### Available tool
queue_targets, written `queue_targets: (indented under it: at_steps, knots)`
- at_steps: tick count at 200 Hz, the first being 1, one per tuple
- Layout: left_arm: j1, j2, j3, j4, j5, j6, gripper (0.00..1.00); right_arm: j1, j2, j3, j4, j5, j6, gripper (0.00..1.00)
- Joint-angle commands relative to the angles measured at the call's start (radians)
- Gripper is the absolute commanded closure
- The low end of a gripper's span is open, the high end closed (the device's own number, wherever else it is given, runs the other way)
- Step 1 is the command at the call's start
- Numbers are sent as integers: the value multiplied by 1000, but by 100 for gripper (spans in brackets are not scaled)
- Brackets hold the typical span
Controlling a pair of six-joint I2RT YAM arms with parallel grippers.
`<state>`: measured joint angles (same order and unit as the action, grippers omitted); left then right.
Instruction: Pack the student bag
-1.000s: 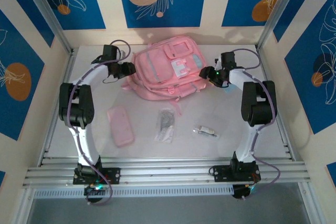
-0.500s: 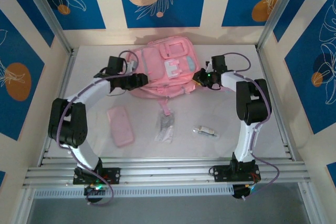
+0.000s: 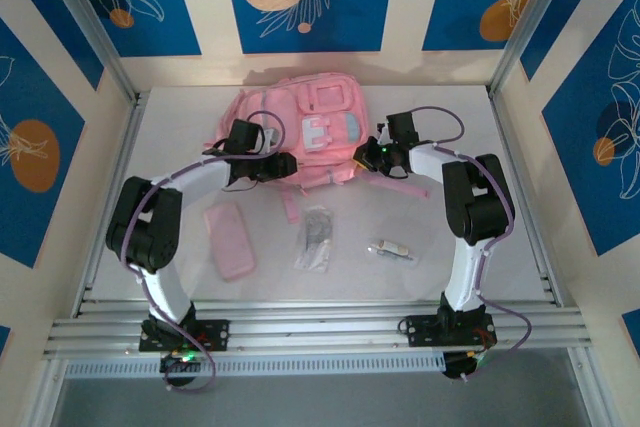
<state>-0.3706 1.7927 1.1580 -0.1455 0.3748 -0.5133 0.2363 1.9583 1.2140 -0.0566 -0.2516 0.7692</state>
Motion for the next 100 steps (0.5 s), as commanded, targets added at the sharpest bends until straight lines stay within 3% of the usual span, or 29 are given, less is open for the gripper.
queue_targets:
  at_steps: [1,28,74,100]
  knots:
    - [-10,-22,-11,-14,-159,39,48,15,-3,-30,-31,-17,-16,100]
    - [-11,-9,-15,24,-189,72,48,15,-7,-33,-32,-25,-27,100]
    - [-18,118,44,127,-45,62,49,24,-7,-34,-30,-43,-38,100]
    - [-32,137,58,168,-26,42,55,30,-7,-31,-40,-41,-45,100]
